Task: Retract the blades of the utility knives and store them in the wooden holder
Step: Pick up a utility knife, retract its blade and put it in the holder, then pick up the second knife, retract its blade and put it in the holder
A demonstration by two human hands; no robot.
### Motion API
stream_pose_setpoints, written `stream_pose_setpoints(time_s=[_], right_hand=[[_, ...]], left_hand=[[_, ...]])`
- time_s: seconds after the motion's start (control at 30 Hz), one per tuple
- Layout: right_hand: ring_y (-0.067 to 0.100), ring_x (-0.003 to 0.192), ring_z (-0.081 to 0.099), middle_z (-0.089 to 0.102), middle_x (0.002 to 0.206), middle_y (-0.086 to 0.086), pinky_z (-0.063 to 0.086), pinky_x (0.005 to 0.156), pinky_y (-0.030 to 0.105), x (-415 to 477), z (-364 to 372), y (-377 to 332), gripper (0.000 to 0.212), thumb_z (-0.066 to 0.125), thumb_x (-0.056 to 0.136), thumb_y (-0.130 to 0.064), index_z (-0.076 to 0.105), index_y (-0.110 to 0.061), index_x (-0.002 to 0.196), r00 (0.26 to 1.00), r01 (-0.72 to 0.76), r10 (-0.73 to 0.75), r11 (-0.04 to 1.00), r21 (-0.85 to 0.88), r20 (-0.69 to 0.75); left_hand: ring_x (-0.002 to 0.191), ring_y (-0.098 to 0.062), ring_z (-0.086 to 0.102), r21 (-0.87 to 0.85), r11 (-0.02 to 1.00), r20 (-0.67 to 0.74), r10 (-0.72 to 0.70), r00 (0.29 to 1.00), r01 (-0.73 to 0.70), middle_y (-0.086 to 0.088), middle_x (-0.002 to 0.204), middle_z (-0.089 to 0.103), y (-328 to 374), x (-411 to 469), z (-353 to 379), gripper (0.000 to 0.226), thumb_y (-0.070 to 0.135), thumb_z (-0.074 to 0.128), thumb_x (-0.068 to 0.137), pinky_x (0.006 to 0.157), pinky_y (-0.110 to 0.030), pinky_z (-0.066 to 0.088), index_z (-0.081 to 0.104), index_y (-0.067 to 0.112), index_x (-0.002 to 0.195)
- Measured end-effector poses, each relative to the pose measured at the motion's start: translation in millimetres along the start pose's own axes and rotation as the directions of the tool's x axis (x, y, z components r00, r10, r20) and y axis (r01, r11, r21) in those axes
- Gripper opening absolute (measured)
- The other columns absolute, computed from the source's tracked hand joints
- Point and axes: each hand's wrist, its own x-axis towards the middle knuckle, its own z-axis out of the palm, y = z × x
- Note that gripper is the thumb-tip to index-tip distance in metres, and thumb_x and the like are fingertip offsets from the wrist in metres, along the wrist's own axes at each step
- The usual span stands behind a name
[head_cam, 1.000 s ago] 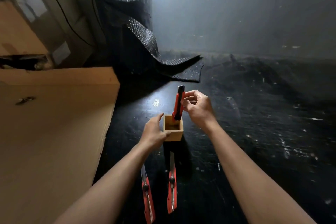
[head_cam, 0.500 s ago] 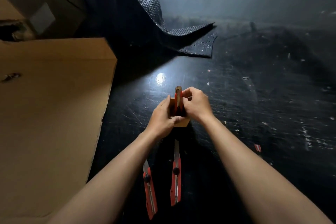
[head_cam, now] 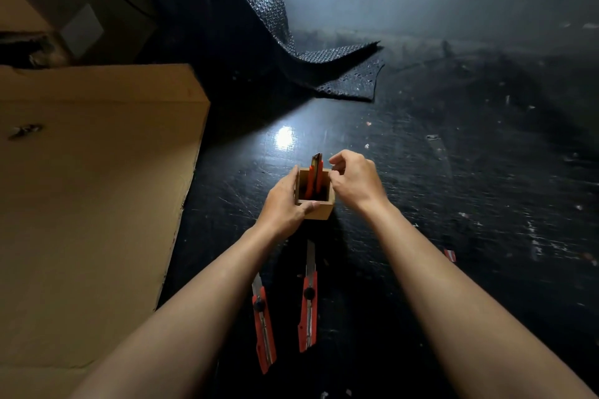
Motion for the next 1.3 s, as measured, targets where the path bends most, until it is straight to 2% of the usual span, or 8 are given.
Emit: stream_pose_setpoints(time_s=[0.13,0.2,0.33,0.67,0.83,1.03,1.2,1.3], right_hand=[[0.024,0.095,0.069,0.075,0.102,0.008,0.059,0.085,0.042,-31.8,-13.6,7.1,0.022,0.066,0.091,-0.015,0.070,-0.011,0.112,1.000,0.013,-0.014,1.000,-0.013,-0.010],[0.023,0.096,0.069,0.074,0.103,0.006,0.059,0.085,0.042,-53.5,-15.3,13.8,0.022,0.067,0.092,-0.017,0.069,-0.013,0.113,1.000,0.002,-0.001,0.999,-0.033,0.020],[0.020,0.099,0.069,0.074,0.107,0.002,0.059,0.088,0.040,-97.5,-1.7,29.3,0.023,0.070,0.092,-0.022,0.069,-0.017,0.115,0.990,-0.066,0.073,0.996,-0.063,0.118],[0.021,0.104,0.070,0.074,0.111,0.001,0.058,0.088,0.039,-185.6,70.4,63.5,0.028,0.070,0.087,-0.017,0.069,-0.025,0.114,0.905,-0.247,0.252,0.967,-0.058,0.344],[0.020,0.104,0.071,0.075,0.115,0.005,0.058,0.086,0.034,-204.8,85.9,73.4,0.034,0.061,0.093,-0.014,0.068,-0.019,0.126,0.907,-0.300,0.280,0.954,0.015,0.314],[0.010,0.084,0.073,0.076,0.091,-0.003,0.063,0.081,0.037,-212.1,79.5,80.2,0.026,0.071,0.087,-0.011,0.073,-0.023,0.111,0.909,-0.329,0.272,0.934,0.140,0.315],[0.010,0.090,0.076,0.078,0.097,-0.004,0.065,0.082,0.041,-211.8,54.7,69.7,0.031,0.078,0.084,-0.013,0.071,-0.026,0.111,0.923,-0.295,0.187,0.905,0.306,0.335],[0.013,0.085,0.078,0.079,0.093,-0.001,0.066,0.080,0.042,-210.5,32.8,53.5,0.032,0.077,0.082,-0.007,0.071,-0.021,0.110,0.959,-0.207,0.104,0.893,0.399,0.265]], left_hand=[[0.119,-0.024,0.064,0.027,0.999,-0.153,-0.022,0.988,0.026,-0.010,0.140,0.061,-6.3,-25.4,-2.0,0.081,0.027,0.086,0.080,0.101,-0.038,0.053,0.047,0.007,0.148],[0.106,-0.015,0.067,0.015,0.999,-0.168,-0.043,0.985,0.046,-0.004,0.128,0.068,-13.9,-45.9,0.3,0.066,0.023,0.084,0.081,0.091,-0.027,0.054,0.058,0.010,0.140],[0.097,-0.012,0.074,0.044,0.992,-0.050,-0.117,0.992,0.120,0.001,0.107,0.079,-37.3,-86.8,14.8,0.033,0.022,0.080,0.083,0.086,-0.026,0.059,0.075,0.016,0.115],[0.105,-0.015,0.073,0.120,0.964,0.134,-0.254,0.958,0.239,-0.001,0.109,0.078,-71.0,-144.8,55.6,0.039,0.009,0.078,0.080,0.093,-0.032,0.060,0.072,0.015,0.118],[0.097,-0.016,0.074,0.009,0.962,0.114,-0.272,0.955,0.273,-0.003,0.104,0.077,-72.6,-153.4,68.5,0.040,0.003,0.078,0.082,0.088,-0.030,0.061,0.071,0.011,0.121],[0.095,-0.017,0.076,-0.165,0.932,0.159,-0.299,0.941,0.323,-0.006,0.100,0.079,-69.5,-162.5,68.5,0.043,-0.005,0.077,0.080,0.088,-0.035,0.063,0.074,0.012,0.119],[0.102,-0.017,0.076,-0.309,0.916,0.176,-0.211,0.962,0.258,-0.002,0.106,0.079,-54.0,-166.9,47.5,0.042,-0.006,0.074,0.083,0.091,-0.041,0.063,0.073,0.015,0.120],[0.101,-0.017,0.078,-0.381,0.908,0.155,-0.122,0.980,0.173,-0.003,0.105,0.080,-32.1,-167.9,26.7,0.041,-0.007,0.074,0.084,0.084,-0.033,0.064,0.072,0.012,0.121]])
